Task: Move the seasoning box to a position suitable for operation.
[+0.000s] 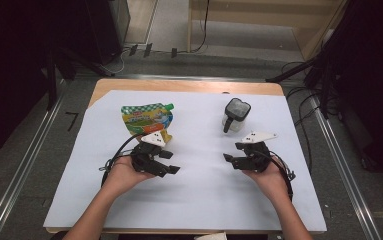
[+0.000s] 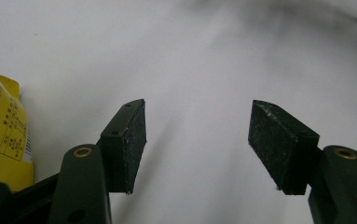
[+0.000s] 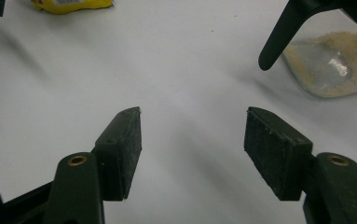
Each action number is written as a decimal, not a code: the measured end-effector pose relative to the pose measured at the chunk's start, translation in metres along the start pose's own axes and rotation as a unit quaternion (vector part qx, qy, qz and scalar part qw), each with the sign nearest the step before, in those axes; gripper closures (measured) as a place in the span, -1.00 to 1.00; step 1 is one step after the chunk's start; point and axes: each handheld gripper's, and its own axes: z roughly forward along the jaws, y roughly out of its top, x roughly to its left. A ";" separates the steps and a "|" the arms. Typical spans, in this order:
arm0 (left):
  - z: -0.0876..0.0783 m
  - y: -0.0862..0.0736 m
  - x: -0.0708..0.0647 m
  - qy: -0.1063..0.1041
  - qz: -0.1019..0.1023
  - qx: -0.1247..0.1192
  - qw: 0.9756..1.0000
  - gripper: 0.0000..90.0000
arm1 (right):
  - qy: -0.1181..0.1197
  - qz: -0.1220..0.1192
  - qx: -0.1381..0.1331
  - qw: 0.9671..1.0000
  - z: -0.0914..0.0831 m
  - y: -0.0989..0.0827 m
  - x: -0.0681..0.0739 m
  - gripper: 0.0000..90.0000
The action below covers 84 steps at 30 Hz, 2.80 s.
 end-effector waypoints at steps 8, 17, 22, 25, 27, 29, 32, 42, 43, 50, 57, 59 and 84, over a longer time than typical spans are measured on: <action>0.003 0.000 -0.001 0.001 0.003 0.005 1.000 -0.16 | 0.004 0.001 0.003 1.000 0.001 0.000 0.000 -0.16; 0.004 0.000 0.000 -0.001 0.002 0.003 1.000 -0.16 | 0.005 0.004 -0.001 1.000 0.001 0.000 -0.002 -0.15; 0.003 0.000 0.000 0.000 0.002 0.001 1.000 -0.16 | 0.002 0.011 -0.007 1.000 -0.002 0.000 -0.005 -0.11; 0.003 0.000 0.000 0.000 0.001 0.001 1.000 -0.16 | 0.002 0.017 -0.012 1.000 -0.002 0.000 -0.007 -0.04; 0.003 0.000 0.000 0.000 0.002 0.002 1.000 -0.16 | 0.002 0.018 -0.013 1.000 -0.003 0.000 -0.010 0.02; 0.003 0.000 0.000 0.001 0.002 0.003 1.000 -0.16 | 0.003 0.027 -0.019 0.999 -0.004 0.001 -0.013 0.12; 0.002 0.000 0.001 0.003 0.001 0.002 1.000 -0.16 | 0.006 0.044 -0.026 0.999 -0.004 0.002 -0.019 0.26; 0.003 -0.001 -0.001 0.003 -0.001 -0.001 1.000 -0.16 | -0.010 0.052 -0.031 0.998 -0.005 0.017 -0.032 0.62; 0.003 -0.001 -0.001 0.003 0.000 -0.002 1.000 -0.16 | -0.013 0.051 -0.032 0.998 -0.005 0.019 -0.034 0.67; 0.001 -0.001 0.000 0.006 -0.003 -0.005 1.000 -0.16 | -0.035 0.051 -0.025 0.998 0.006 0.031 -0.055 1.00; 0.000 -0.003 0.001 0.009 -0.005 -0.004 1.000 -0.16 | -0.045 0.080 -0.021 0.996 0.038 0.024 -0.063 1.00; 0.000 -0.004 0.001 0.009 -0.004 -0.003 1.000 -0.16 | -0.057 0.072 -0.015 0.996 0.045 0.025 -0.061 1.00; -0.016 -0.021 0.000 0.030 -0.025 -0.009 0.999 -0.16 | -0.052 0.066 -0.023 0.996 0.071 0.041 -0.046 1.00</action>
